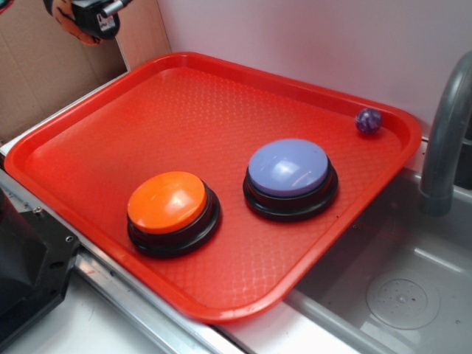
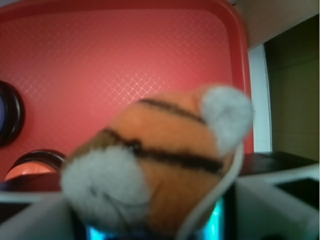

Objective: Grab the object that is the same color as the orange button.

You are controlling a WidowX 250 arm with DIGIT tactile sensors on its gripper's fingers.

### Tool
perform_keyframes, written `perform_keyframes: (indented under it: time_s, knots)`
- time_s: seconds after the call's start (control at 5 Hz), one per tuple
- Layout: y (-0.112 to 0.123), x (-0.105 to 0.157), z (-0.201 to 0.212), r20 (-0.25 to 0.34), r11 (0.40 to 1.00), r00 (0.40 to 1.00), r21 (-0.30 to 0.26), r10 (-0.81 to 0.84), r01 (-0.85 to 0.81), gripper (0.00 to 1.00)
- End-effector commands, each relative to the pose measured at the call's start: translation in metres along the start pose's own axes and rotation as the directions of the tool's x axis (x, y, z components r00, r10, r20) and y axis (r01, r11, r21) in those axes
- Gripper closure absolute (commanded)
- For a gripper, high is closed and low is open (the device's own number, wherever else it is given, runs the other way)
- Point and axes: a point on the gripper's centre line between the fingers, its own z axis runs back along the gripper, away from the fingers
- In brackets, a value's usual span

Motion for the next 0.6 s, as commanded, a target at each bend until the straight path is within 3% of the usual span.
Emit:
perform_keyframes:
  time_s: [0.0, 0.4]
  knots:
    - [0.0055, 0.0001, 0.0097, 0.043, 1.0, 0.999, 0.002, 0.018, -0.018, 1.0]
    - [0.0067, -0.0013, 0.0091, 0.034, 0.999, 0.999, -0.019, 0.04, -0.04, 1.0]
